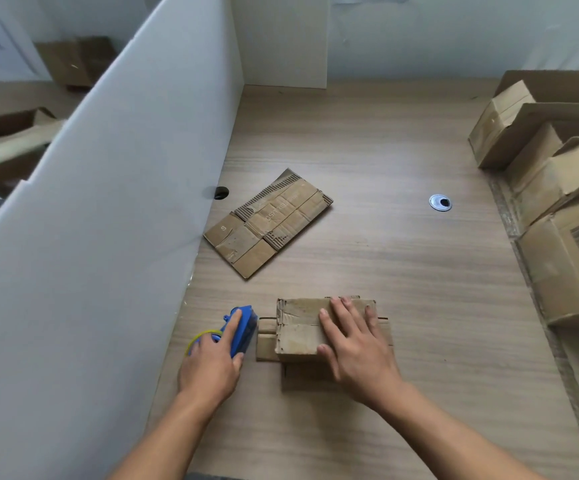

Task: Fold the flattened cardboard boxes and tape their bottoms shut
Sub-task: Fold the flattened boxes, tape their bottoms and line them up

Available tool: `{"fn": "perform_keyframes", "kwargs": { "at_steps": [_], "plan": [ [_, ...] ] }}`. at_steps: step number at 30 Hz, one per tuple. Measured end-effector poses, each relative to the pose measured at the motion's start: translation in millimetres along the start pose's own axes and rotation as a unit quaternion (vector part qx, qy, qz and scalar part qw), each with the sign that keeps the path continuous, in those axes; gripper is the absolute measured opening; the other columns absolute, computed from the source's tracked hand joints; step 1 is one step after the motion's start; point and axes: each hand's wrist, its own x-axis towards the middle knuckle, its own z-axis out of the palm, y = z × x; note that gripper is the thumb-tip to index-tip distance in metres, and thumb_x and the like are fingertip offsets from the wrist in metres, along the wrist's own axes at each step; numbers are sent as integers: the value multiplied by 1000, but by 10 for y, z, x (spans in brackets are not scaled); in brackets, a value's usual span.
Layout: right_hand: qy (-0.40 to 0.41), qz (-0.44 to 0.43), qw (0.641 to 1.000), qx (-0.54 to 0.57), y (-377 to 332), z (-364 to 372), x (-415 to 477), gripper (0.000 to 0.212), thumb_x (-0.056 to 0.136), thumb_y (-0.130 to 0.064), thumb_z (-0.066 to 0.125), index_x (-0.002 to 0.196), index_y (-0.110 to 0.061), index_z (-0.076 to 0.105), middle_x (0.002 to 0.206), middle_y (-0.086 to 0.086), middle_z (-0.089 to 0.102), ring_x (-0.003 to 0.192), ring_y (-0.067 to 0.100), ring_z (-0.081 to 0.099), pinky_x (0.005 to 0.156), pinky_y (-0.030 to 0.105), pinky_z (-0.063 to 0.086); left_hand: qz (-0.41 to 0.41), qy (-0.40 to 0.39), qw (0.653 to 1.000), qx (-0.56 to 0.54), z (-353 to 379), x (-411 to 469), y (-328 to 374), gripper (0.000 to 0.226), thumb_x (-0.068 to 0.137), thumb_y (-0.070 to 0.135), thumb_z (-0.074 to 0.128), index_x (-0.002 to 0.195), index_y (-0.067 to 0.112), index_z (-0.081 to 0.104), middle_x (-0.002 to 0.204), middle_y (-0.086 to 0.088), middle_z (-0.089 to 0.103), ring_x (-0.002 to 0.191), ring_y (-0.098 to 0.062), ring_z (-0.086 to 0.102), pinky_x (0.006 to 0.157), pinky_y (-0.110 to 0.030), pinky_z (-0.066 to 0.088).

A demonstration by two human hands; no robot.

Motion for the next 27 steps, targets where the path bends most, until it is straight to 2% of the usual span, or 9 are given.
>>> {"fn": "perform_keyframes", "kwargs": {
  "at_steps": [5, 7, 9, 11, 15, 18, 20, 24, 27],
  "plan": [
    [-28, 31, 996, 81, 49, 1, -8, 61, 89, -52, 44, 136, -16, 60, 147, 11, 50, 137, 30, 45, 117, 41, 16, 3, 5, 1000, -31, 57, 17, 21, 76, 103, 40, 39, 154, 41, -17, 95, -3, 50, 72, -19, 50, 61, -34, 47],
    [-26, 39, 994, 103, 54, -9, 4, 61, 88, -52, 45, 135, -16, 60, 147, 11, 51, 137, 30, 44, 117, 38, 12, -25, -7, 995, -96, -13, 78, 60, 76, 102, 32, 41, 155, 38, -13, 91, -5, 56, 74, -21, 53, 67, -36, 47],
    [-22, 41, 991, 122, 69, -10, 18, 60, 87, -53, 46, 134, -17, 61, 146, 10, 52, 137, 29, 44, 117, 35, 10, -57, -9, 985, -163, -163, 142, 92, 75, 99, 27, 42, 157, 38, -4, 98, -9, 60, 83, -27, 56, 76, -36, 47],
    [-22, 42, 989, 142, 91, -1, 27, 60, 86, -53, 48, 132, -18, 63, 145, 9, 52, 136, 27, 43, 117, 34, 9, -41, 7, 979, -199, -351, 130, 121, 74, 98, 27, 43, 156, 44, 1, 100, -8, 60, 85, -28, 57, 74, -35, 44],
    [-16, 56, 980, 191, 102, -15, 29, 65, 88, -56, 41, 140, -20, 55, 153, 2, 44, 145, 20, 33, 121, 31, 4, 120, 63, 966, -219, -673, -55, 128, 76, 96, 31, 48, 146, 64, 2, 109, 3, 58, 86, -20, 55, 76, -35, 45],
    [-17, 78, 963, 256, 96, -95, 47, 63, 92, -52, 36, 148, -23, 43, 155, -4, 40, 147, 12, 27, 123, 31, 5, 292, 108, 939, -146, -721, -106, 190, 72, 90, 49, 45, 150, 58, 7, 102, 10, 61, 84, -19, 55, 72, -34, 48],
    [-14, 91, 945, 313, 104, -149, 56, 58, 93, -42, 43, 149, -28, 37, 152, -7, 42, 145, 8, 29, 124, 35, 12, 392, 124, 910, -45, -676, -98, 274, 72, 91, 48, 44, 153, 52, 9, 89, 8, 56, 73, -18, 53, 64, -30, 45],
    [-10, 74, 918, 388, 206, -230, 45, 58, 94, -34, 52, 146, -40, 26, 145, -24, 34, 134, -8, 28, 120, 35, 23, 458, 160, 874, 43, -631, -42, 349, 66, 95, 43, 41, 155, 46, 15, 81, 8, 46, 62, -16, 44, 59, -29, 42],
    [-15, 59, 905, 420, 255, -231, 33, 59, 94, -33, 56, 146, -43, 30, 146, -22, 39, 137, -3, 33, 120, 38, 26, 489, 157, 856, 54, -672, -9, 340, 56, 101, 43, 34, 155, 45, 17, 80, 6, 46, 60, -17, 43, 56, -29, 41]
  ]
}}
